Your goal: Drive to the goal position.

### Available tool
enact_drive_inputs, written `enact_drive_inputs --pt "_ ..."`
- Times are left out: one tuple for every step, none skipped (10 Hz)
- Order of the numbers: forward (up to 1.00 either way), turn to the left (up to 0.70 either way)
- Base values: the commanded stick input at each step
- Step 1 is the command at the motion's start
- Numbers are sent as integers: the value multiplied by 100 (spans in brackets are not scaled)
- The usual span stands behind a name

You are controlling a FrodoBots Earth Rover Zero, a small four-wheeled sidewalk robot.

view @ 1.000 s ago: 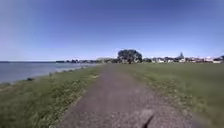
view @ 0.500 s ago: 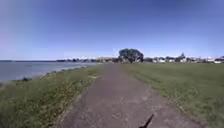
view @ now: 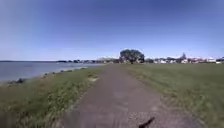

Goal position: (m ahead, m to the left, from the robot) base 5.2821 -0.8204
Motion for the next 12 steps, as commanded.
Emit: enact_drive_inputs --pt "70 0" --pt "70 0" --pt "70 0" --pt "70 0" --pt "70 0" --pt "70 -16" --pt "70 -19" --pt "70 -1" --pt "70 0" --pt "70 0" --pt "70 0" --pt "70 0"
